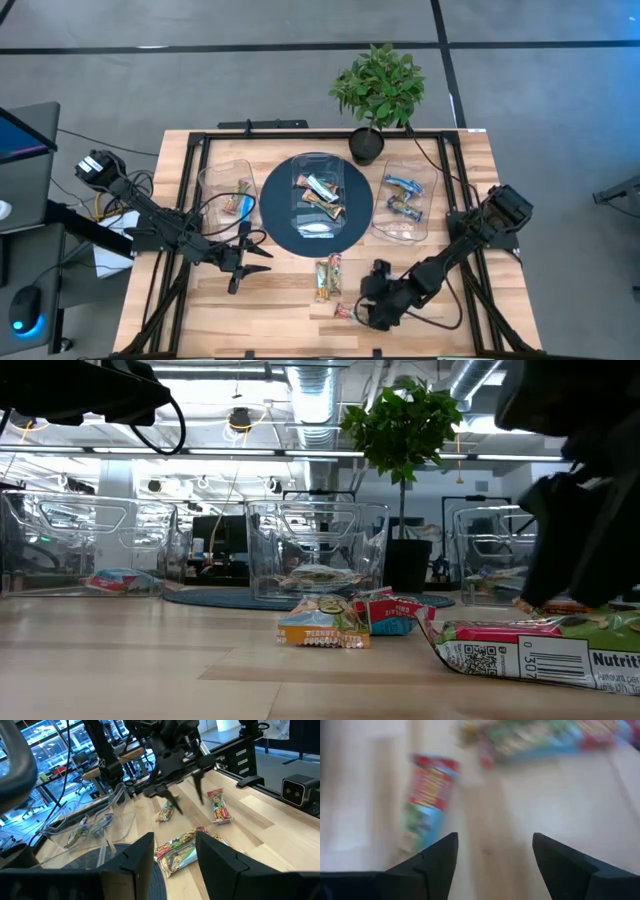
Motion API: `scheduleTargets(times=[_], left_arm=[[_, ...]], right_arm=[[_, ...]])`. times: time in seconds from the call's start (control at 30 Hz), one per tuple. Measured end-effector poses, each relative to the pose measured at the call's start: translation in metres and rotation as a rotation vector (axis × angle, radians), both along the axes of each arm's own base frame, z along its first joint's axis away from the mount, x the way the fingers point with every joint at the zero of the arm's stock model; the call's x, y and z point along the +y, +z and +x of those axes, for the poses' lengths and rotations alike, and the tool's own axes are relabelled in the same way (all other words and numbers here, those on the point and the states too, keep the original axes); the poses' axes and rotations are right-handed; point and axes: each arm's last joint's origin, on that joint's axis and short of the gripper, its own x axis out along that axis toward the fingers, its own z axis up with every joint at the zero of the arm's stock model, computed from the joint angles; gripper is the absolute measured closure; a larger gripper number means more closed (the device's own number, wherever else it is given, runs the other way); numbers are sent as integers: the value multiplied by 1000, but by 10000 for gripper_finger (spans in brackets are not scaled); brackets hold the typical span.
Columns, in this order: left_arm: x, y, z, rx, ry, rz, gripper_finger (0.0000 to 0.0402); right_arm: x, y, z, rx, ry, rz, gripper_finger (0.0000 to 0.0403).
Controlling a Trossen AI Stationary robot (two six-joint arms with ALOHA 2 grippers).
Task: Pick and place Granola Bars by type
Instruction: Put the yellow granola bar into the middle transparent bin
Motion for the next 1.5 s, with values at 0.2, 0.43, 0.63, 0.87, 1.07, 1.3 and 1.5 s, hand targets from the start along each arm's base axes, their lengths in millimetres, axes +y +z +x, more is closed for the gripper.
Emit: scheduleTargets(times=[0.2,0.43,0.63,0.87,1.07,1.3,1.5], left_arm=[[0,0,0,1,0,1,260],[0,0,0,1,0,0,260],[0,0,0,1,0,0,260],[0,0,0,1,0,1,260],[0,0,0,1,0,0,260],[0,0,0,1,0,1,260],[0,0,0,1,0,1,260]], right_arm=[[2,19,-2,88,-79,-101,154],[6,35,-5,78,-121,-208,154],[-3,32,-16,190,-261,-217,154],[-4,25,-18,222,-283,-209,154],[-15,5,-33,318,-360,-194,154],[-15,-3,-37,325,-359,-153,154],[-15,-4,-38,339,-370,-123,155]])
